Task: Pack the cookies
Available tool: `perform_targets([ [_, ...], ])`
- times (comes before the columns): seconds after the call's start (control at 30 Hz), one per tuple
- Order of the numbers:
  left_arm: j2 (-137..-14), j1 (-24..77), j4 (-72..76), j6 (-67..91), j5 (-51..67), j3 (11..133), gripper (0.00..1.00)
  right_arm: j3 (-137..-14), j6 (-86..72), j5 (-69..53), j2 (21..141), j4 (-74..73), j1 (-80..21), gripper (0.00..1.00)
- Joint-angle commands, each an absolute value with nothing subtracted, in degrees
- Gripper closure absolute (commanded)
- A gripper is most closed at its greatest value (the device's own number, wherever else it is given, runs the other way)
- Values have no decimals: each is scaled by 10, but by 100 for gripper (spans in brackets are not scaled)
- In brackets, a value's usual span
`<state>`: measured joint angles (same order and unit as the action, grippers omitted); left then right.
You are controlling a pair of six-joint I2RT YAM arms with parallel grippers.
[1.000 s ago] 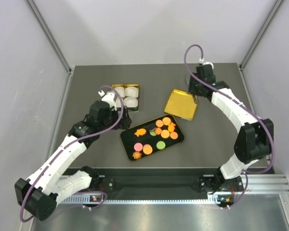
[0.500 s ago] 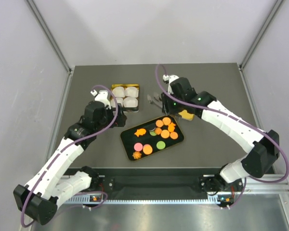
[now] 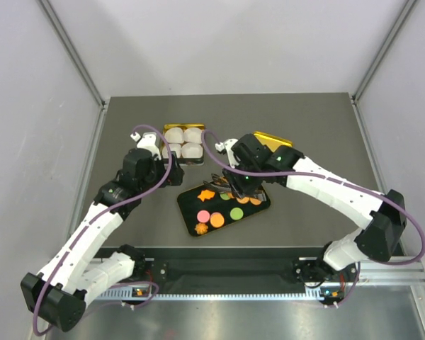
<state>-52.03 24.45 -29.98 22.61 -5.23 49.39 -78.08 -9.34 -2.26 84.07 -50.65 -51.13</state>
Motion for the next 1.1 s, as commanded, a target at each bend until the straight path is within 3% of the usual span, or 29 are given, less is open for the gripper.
perform_targets([
  [0.0, -521, 241, -268, 231, -55, 492, 2, -799, -69, -31, 851, -517, -532, 58],
  [0.27, -521, 240, -270, 231, -55, 490, 2, -804, -53, -13, 874, -512, -553, 50],
  [1.07, -522, 239, -268, 232, -42, 490, 2, -808, -46, 41, 919, -488, -573, 52],
])
